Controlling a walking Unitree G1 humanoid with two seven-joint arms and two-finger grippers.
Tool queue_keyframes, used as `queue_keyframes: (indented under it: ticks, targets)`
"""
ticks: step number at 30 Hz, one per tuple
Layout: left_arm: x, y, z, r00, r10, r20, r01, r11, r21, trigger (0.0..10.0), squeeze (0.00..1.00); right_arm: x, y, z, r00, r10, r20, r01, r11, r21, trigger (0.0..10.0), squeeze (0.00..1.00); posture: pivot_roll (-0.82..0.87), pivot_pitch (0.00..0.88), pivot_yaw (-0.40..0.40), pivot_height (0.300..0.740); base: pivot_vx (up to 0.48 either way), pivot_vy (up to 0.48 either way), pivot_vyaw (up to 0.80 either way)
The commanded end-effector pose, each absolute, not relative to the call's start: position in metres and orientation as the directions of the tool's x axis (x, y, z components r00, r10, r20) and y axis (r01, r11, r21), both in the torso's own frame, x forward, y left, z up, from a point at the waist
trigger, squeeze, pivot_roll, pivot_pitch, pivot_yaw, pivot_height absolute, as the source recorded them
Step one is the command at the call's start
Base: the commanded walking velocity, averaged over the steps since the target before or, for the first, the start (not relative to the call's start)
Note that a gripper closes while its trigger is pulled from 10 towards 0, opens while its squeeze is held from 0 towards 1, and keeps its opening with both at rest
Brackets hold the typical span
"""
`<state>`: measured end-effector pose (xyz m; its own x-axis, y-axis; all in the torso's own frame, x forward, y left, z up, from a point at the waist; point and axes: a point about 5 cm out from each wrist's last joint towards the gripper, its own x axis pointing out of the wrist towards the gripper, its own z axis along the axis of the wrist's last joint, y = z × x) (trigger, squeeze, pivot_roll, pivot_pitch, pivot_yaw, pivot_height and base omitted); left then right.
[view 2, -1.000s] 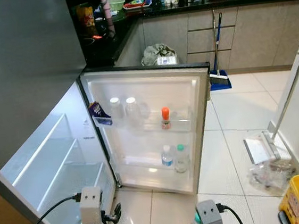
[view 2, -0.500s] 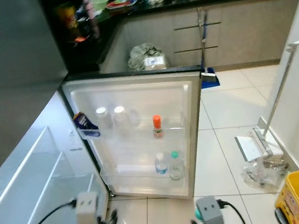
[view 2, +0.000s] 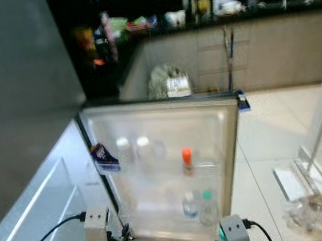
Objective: Restocking fridge
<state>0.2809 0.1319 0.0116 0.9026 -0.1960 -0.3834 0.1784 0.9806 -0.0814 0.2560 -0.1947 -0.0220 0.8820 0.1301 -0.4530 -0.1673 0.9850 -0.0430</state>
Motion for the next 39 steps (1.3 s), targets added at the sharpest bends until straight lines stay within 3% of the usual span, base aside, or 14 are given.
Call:
queue_keyframes:
  ticks: [1, 15, 25, 34, 39]
  targets:
    - [0.277, 0.136, 0.005, 0.888, -0.194, -0.416, 0.183, 0.981, -0.067, 10.0, 0.00, 0.255, -0.187, -0.024, 0.879, 0.147, -0.453, -0.177, 0.984, -0.024, 10.0, 0.00, -0.01, 0.058, 0.082, 0.740, 0.345, 0.000, 0.00]
    - [0.276, 0.131, 0.005, 0.884, -0.212, -0.417, 0.204, 0.977, -0.064, 10.0, 0.00, 0.253, -0.187, -0.025, 0.879, 0.154, -0.452, -0.182, 0.983, -0.019, 10.0, 0.00, -0.01, 0.064, 0.073, 0.740, 0.335, 0.000, 0.00]
    - [0.269, 0.130, 0.002, 0.886, -0.221, -0.408, 0.221, 0.974, -0.046, 10.0, 0.00, 0.253, -0.187, -0.024, 0.879, 0.164, -0.448, -0.194, 0.981, -0.021, 10.0, 0.00, 0.00, 0.079, 0.066, 0.740, 0.000, 0.000, 0.00]
    - [0.268, 0.130, 0.001, 0.885, -0.213, -0.414, 0.217, 0.975, -0.037, 10.0, 0.00, 0.251, -0.187, -0.025, 0.875, 0.172, -0.453, -0.204, 0.979, -0.023, 10.0, 0.00, 0.00, 0.089, 0.065, 0.740, 0.000, -0.438, 0.00]
    - [0.267, 0.132, 0.000, 0.886, -0.192, -0.422, 0.192, 0.980, -0.042, 10.0, 0.00, 0.251, -0.187, -0.025, 0.875, 0.172, -0.452, -0.205, 0.979, -0.024, 10.0, 0.00, 0.00, 0.089, 0.063, 0.740, 0.000, 0.000, 0.00]
